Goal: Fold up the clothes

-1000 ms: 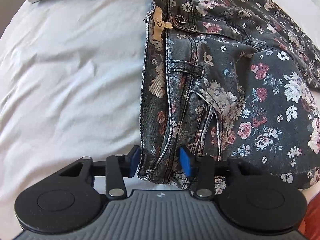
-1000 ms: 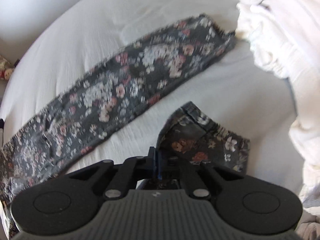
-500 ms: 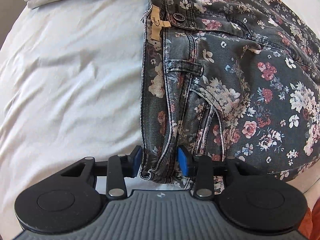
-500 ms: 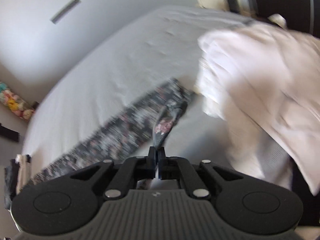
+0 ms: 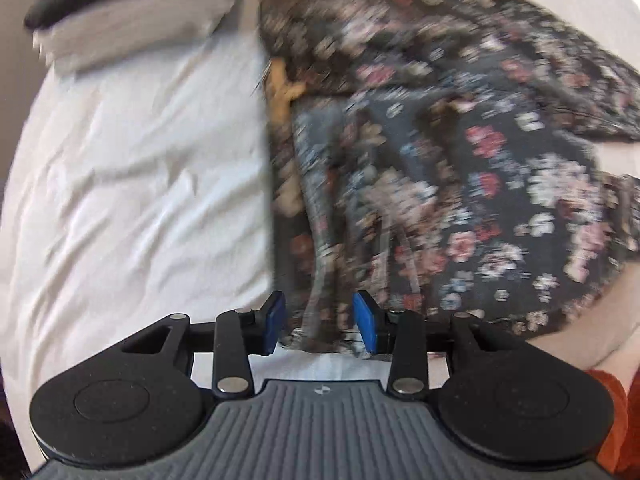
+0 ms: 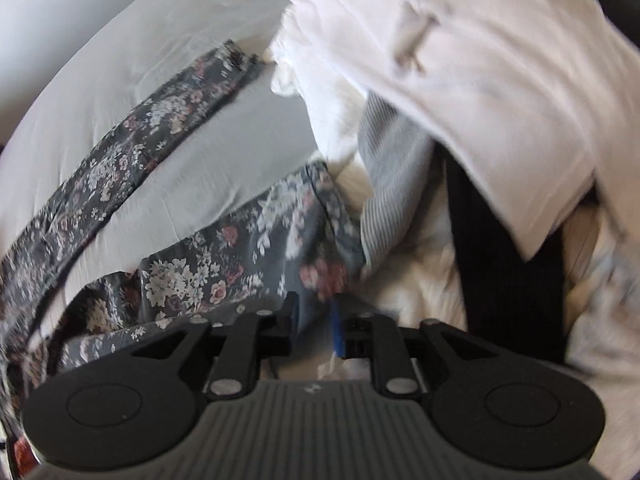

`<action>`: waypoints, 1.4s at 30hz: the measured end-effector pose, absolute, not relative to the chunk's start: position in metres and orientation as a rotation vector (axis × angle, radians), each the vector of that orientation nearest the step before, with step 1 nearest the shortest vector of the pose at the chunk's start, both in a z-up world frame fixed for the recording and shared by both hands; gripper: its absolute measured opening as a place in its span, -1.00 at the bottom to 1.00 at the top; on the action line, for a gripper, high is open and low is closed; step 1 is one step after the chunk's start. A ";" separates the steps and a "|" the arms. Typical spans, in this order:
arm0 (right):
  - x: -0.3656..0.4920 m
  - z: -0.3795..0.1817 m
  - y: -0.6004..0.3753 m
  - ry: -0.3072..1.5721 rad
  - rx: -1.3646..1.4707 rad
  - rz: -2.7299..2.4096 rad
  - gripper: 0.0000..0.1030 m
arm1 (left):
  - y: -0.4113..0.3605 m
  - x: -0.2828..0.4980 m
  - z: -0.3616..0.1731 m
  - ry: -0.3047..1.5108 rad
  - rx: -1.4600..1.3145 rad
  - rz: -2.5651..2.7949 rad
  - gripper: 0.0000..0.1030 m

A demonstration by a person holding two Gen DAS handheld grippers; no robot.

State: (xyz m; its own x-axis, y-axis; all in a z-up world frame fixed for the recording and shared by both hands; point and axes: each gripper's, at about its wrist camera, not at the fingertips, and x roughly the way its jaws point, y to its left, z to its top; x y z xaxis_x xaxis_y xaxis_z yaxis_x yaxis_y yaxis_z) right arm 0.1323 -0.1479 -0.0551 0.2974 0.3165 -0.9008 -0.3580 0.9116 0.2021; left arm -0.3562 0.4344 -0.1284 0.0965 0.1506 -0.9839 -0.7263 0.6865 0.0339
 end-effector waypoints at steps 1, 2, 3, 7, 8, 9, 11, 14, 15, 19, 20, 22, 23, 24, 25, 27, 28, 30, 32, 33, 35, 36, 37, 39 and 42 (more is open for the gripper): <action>0.134 -0.049 -0.142 1.160 -0.092 0.470 -0.52 | 0.429 -0.347 -0.120 1.315 -0.509 0.676 -0.13; 0.136 -0.043 -0.136 1.133 -0.145 0.490 -0.52 | 0.427 -0.338 -0.110 1.311 -0.471 0.643 -0.13; 0.138 -0.039 -0.130 1.111 -0.196 0.508 -0.52 | 0.426 -0.329 -0.100 1.307 -0.434 0.610 -0.13; 0.147 -0.034 -0.099 1.067 -0.370 0.617 -0.51 | 0.397 -0.292 -0.050 1.288 -0.262 0.460 0.04; 0.150 -0.036 -0.092 1.064 -0.413 0.643 -0.51 | 0.380 -0.273 -0.044 1.284 -0.215 0.418 0.04; 0.153 -0.039 -0.085 1.064 -0.455 0.670 -0.51 | 0.367 -0.264 -0.037 1.277 -0.172 0.380 0.05; 0.158 -0.046 -0.070 1.059 -0.551 0.726 -0.51 | 0.342 -0.244 -0.033 1.267 -0.097 0.312 0.08; 0.165 -0.057 -0.054 1.029 -0.713 0.800 -0.50 | 0.303 -0.217 -0.033 1.228 0.032 0.232 0.08; 0.168 -0.062 -0.050 1.017 -0.759 0.817 -0.45 | 0.290 -0.208 -0.036 1.210 0.084 0.208 0.08; 0.181 -0.080 -0.036 0.980 -0.911 0.870 -0.25 | 0.256 -0.180 -0.062 1.229 0.208 0.169 0.11; 0.184 -0.085 -0.033 0.980 -0.936 0.880 -0.22 | 0.248 -0.172 -0.069 1.234 0.238 0.159 0.15; 0.190 -0.095 -0.027 0.982 -0.982 0.900 0.00 | 0.231 -0.158 -0.082 1.242 0.300 0.138 0.19; 0.192 -0.101 -0.024 0.986 -1.002 0.914 0.05 | 0.226 -0.155 -0.088 1.245 0.326 0.145 0.20; 0.194 -0.106 -0.021 0.989 -1.021 0.924 0.10 | 0.221 -0.151 -0.094 1.247 0.351 0.153 0.22; 0.195 -0.112 -0.019 0.990 -1.042 0.933 0.10 | 0.217 -0.149 -0.099 1.247 0.368 0.166 0.27; 0.196 -0.124 -0.016 1.000 -1.077 0.950 0.10 | 0.210 -0.144 -0.109 1.247 0.399 0.205 0.32; 0.197 -0.128 -0.016 1.004 -1.079 0.959 0.10 | 0.206 -0.142 -0.113 1.248 0.413 0.228 0.32; 0.199 -0.133 -0.016 1.020 -1.064 0.973 0.05 | 0.201 -0.139 -0.119 1.248 0.410 0.251 0.32; 0.204 -0.135 -0.017 1.058 -1.017 0.982 -0.10 | 0.194 -0.137 -0.124 1.247 0.403 0.263 0.32; 0.204 -0.134 -0.018 1.069 -1.002 0.984 -0.20 | 0.190 -0.136 -0.126 1.244 0.403 0.268 0.32; 0.201 -0.134 -0.020 1.076 -0.991 0.990 -0.34 | 0.185 -0.134 -0.132 1.248 0.396 0.301 0.34; 0.198 -0.134 -0.020 1.075 -0.989 1.004 -0.62 | 0.184 -0.133 -0.136 1.254 0.391 0.324 0.34; 0.192 -0.134 -0.020 1.056 -1.001 1.006 -0.77 | 0.184 -0.132 -0.142 1.261 0.395 0.369 0.34; 0.179 -0.134 -0.018 1.008 -1.040 0.996 -0.81 | 0.188 -0.130 -0.150 1.262 0.376 0.444 0.32; 0.166 -0.128 -0.014 0.963 -1.080 0.967 -0.84 | 0.197 -0.132 -0.150 1.233 0.278 0.511 -0.21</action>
